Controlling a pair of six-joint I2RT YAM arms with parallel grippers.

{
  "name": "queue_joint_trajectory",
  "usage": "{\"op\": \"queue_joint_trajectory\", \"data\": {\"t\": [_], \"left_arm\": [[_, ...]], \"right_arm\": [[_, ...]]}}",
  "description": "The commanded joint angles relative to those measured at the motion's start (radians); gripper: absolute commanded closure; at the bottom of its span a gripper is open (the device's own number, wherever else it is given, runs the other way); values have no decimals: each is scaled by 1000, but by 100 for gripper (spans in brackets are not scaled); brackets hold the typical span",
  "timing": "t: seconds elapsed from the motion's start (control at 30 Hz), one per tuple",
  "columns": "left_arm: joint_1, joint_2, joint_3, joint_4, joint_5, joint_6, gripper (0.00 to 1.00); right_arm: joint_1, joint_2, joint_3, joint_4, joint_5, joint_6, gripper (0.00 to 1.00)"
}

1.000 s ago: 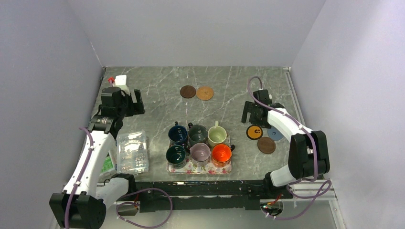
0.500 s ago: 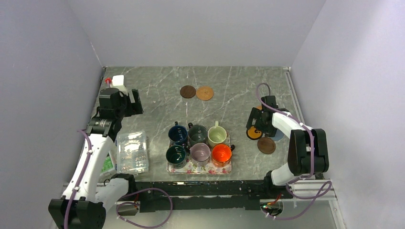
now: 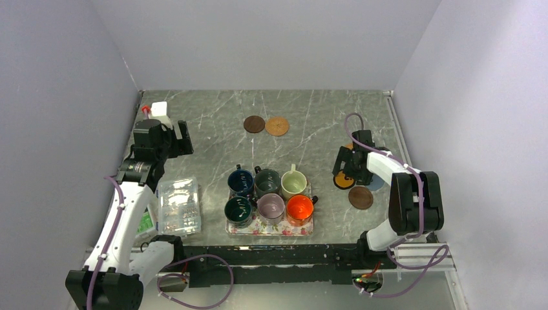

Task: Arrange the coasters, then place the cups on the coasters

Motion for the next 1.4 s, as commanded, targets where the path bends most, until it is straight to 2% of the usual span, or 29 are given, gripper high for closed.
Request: {"op": "queue_joint_trajectory", "data": {"t": [0.0,0.33,0.53,0.73,0.97,1.37], "left_arm": [[4,-8,-2,30,-8,-10,6],[6,-4,-1,29,-7,-12,6],[6,-6,-1,29,-12,-10,6],[8,-7,-2,29,-9,-12,6],[7,-6,-2,32,5,-17,6],[8,-7,-5,30,-3,-15,6]], "right_arm": [[5,33,4,45,-80,-13,10],[132,92,60,68,-110,35,12],[216,88,112,36,13,43,8],[242,14,91,-32,68,-8,1],[277,-44,24,-49,46,-20,0],[288,33,53,-34,34,-48,2]]}}
